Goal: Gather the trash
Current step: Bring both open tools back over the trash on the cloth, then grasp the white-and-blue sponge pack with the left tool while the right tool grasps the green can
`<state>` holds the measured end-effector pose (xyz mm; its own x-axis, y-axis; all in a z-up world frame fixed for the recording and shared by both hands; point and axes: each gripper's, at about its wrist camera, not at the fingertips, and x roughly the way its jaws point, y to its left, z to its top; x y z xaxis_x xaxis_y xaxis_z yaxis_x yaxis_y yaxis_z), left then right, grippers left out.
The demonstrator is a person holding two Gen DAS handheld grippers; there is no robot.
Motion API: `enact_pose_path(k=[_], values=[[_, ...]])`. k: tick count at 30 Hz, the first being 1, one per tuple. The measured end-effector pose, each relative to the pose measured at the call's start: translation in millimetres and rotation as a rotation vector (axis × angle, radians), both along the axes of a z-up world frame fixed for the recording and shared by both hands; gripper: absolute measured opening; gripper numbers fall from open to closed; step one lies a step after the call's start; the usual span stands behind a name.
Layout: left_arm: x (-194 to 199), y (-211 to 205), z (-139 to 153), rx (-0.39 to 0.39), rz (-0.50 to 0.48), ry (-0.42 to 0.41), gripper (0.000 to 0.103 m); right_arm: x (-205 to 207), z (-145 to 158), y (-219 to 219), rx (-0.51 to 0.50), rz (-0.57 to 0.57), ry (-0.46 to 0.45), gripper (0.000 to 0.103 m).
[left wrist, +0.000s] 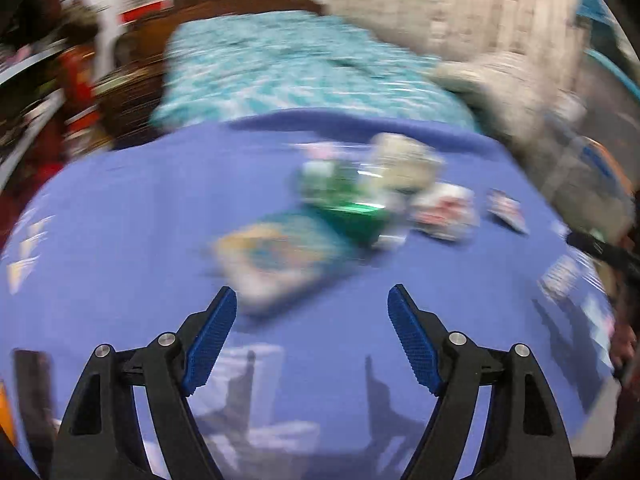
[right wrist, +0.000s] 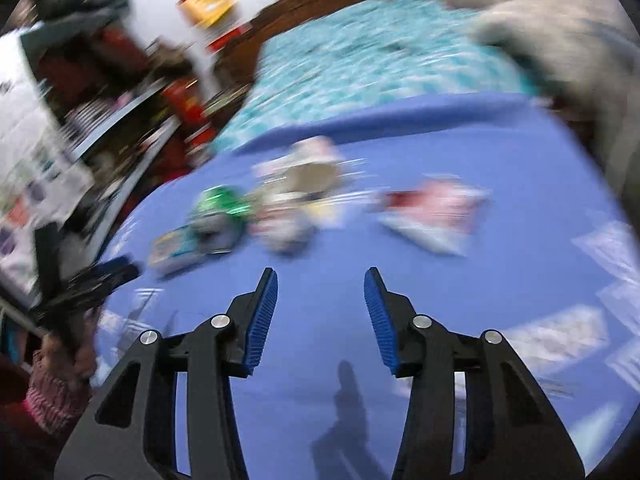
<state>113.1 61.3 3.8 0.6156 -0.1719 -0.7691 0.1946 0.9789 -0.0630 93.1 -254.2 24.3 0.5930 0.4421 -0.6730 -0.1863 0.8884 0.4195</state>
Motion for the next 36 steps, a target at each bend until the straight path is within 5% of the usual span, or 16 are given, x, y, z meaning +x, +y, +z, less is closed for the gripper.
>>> enact_pose_path(k=[4, 9, 12, 19, 21, 26, 32, 36], values=[[30, 38, -2, -0.011, 0.027, 0.009, 0.093, 54, 0, 86, -0.005, 0.106, -0.01, 0.057], [56, 44, -11, -0.044, -0.066, 0.072, 0.094, 125, -23, 129, -0.05, 0.118, 0.071, 0.06], [61, 30, -16, 0.018, -0.12, 0.056, 0.094, 148, -41, 131, -0.049, 0.109, 0.145, 0.059], [59, -3, -36, 0.128, -0.295, 0.09, 0.094, 101, -33, 132, -0.031, 0.177, 0.173, 0.054], [56, -8, -42, 0.101, -0.34, 0.112, 0.095, 85, -27, 129, -0.023, 0.193, 0.172, 0.055], [45, -14, -46, 0.092, -0.337, 0.086, 0.084, 82, -25, 122, -0.007, 0.179, 0.171, 0.061], [35, -14, -40, 0.042, -0.273, 0.147, 0.072, 90, -46, 119, 0.095, 0.165, 0.23, 0.072], [17, -8, -37, -0.002, -0.246, 0.166, 0.07, 69, -44, 110, 0.137, 0.174, 0.233, 0.052]])
